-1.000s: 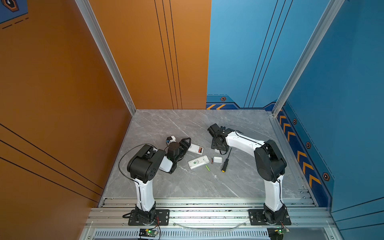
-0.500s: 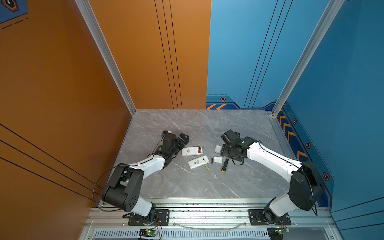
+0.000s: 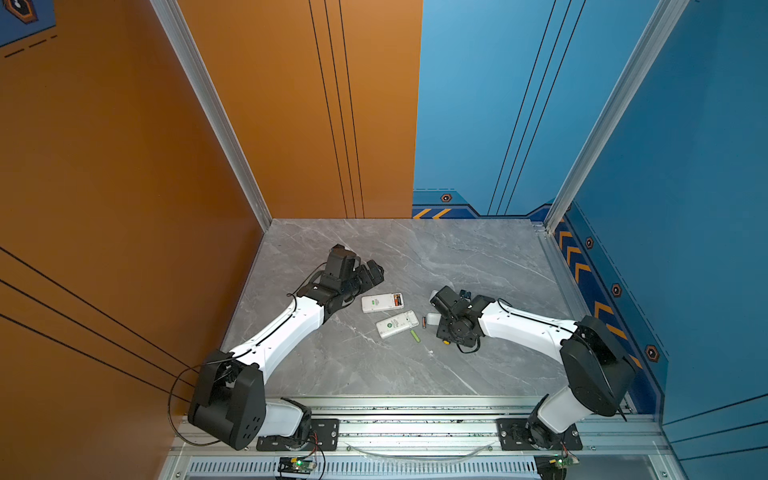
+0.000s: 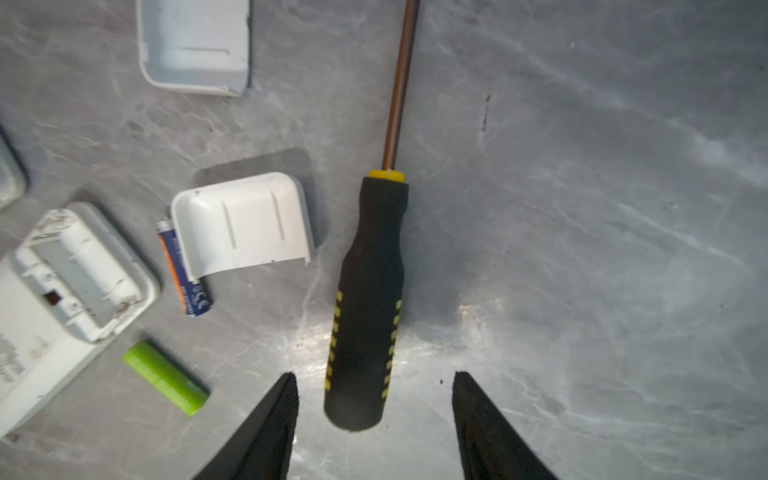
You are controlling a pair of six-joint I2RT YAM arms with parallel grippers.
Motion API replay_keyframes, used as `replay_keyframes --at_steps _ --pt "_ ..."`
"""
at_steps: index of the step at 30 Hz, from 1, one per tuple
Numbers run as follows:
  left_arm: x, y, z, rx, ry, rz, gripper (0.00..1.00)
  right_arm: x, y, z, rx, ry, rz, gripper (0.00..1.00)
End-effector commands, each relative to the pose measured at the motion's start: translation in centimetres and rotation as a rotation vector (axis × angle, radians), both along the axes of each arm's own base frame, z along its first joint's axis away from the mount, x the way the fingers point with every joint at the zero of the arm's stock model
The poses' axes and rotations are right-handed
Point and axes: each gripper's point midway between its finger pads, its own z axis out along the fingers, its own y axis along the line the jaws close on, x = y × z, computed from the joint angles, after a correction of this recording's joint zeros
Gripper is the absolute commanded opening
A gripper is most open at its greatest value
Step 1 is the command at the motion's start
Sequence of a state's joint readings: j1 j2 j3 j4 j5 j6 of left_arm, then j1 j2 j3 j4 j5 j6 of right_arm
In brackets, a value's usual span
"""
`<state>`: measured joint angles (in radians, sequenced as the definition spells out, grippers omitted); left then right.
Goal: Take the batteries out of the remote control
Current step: 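Grasp the black-yellow screwdriver with the right gripper while the left arm repositions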
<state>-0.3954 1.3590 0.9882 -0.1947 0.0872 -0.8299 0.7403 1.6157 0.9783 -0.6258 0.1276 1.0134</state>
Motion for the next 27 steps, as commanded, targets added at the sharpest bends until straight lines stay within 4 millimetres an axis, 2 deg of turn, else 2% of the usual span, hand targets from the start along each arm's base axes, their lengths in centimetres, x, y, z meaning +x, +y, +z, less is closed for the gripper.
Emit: replay_keyframes --at_steps 1,7,11,14,16,17,19,23,25,26,27 --pt "-2.0 -0.2 1.4 0.034 0.012 -0.065 0.98 0.3 -0.2 -1.2 -0.014 -0.003 -0.024 0.57" --pt "-3.4 0.2 3.3 0.029 -0.018 -0.076 0.98 0.4 -0.4 -2.5 -0.044 0.008 -0.018 0.52" --pt "-4.0 0.1 3.6 0.015 -0.014 -0.095 0.98 0.7 -1.2 -3.1 -0.075 0.012 -0.022 0.37" --pt "-4.4 -0.3 4.0 -0.037 0.000 -0.103 0.98 0.5 -2.1 -2.8 -0.100 0.007 -0.015 0.22" --pt "-4.7 -0.8 4.4 -0.084 0.013 -0.104 0.98 0.2 -2.8 -1.6 -0.099 -0.012 0.006 0.13" --pt "-4.4 -1.3 6.2 -0.127 -0.011 -0.107 0.98 0.1 -3.0 -0.4 -0.102 -0.035 0.034 0.10" --pt "-4.4 -2.5 7.5 -0.207 -0.014 -0.121 0.98 -0.1 -3.1 2.6 -0.108 -0.103 0.128 0.06" --pt "-3.9 -5.2 10.4 -0.449 -0.027 -0.128 0.99 -1.0 -1.7 9.6 -0.115 -0.273 0.443 0.02" --pt "-3.5 -6.2 12.0 -0.563 -0.036 -0.115 0.99 -1.9 -0.8 11.3 -0.118 -0.318 0.589 0.01" --pt "-3.5 -6.6 11.2 -0.597 -0.004 -0.098 0.97 -2.2 -0.7 11.7 -0.132 -0.328 0.645 0.00" --pt "-3.5 -6.9 11.3 -0.628 0.014 -0.089 0.95 -2.4 -0.6 11.9 -0.153 -0.325 0.694 0.00"
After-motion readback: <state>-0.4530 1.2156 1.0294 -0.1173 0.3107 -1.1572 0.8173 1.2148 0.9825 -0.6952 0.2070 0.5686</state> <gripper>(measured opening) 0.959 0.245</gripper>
